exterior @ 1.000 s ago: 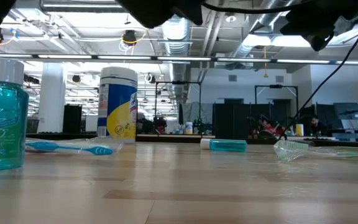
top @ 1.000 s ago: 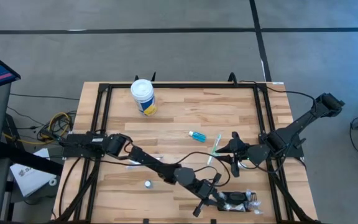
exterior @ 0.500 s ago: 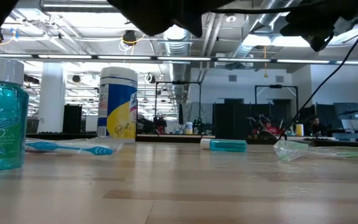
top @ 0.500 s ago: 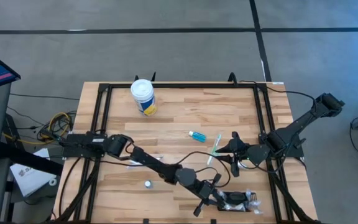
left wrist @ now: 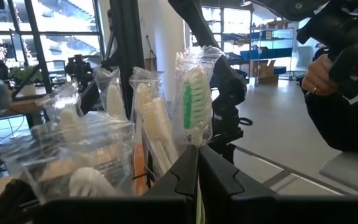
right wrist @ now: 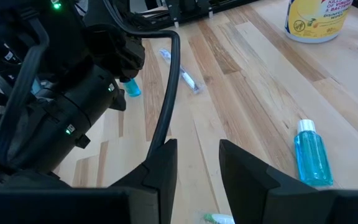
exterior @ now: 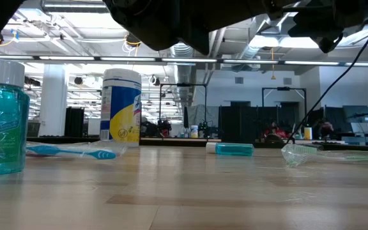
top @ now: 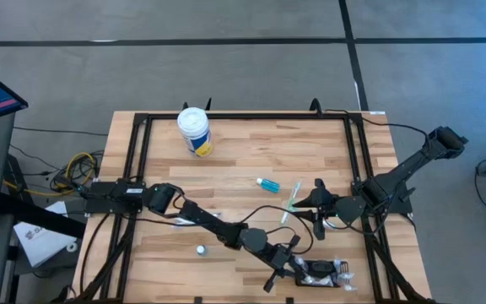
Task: Pick & Place toothbrushing station
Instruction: Put the left green toothbrush into the wire organizer
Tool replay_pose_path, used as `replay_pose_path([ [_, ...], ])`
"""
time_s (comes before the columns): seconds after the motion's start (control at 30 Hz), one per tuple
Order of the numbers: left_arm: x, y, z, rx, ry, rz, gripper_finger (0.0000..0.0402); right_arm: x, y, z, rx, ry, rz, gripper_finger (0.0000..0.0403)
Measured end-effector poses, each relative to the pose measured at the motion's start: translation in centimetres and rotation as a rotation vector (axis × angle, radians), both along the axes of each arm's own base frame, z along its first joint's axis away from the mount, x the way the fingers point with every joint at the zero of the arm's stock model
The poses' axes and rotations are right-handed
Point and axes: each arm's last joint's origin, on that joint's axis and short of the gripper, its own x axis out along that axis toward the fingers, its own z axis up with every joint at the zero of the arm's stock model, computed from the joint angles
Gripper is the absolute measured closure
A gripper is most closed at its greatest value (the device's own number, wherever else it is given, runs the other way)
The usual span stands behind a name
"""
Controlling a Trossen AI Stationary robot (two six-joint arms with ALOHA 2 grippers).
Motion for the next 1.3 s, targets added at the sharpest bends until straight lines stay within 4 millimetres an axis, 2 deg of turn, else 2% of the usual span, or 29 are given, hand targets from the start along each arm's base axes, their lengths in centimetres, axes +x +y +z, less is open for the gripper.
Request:
replay_pose_path([
  [0.47,0.1,0.1,-0.3,0.012,0.031,0.003,0.0402,0.0,0.0,0.0,-0.001,0.001,0.000,0.0292],
  [0.73,0.2,0.1,-1.4,0.008,0.050,0.003,0.0401,0.0,0.0,0.0,0.000,0.000,0.000,0.0292],
  [1.1,0.2,0.2,-1.2,0.002,0.031,0.004,0.0398,0.0,0.0,0.0,-0.002,0.004,0.000,0.0292],
  [1.3,0.2,0.2,-1.2,0.003,0.029,0.005,0.0375,0.0,0.0,0.0,-0.002,0.004,0.000,0.0292],
])
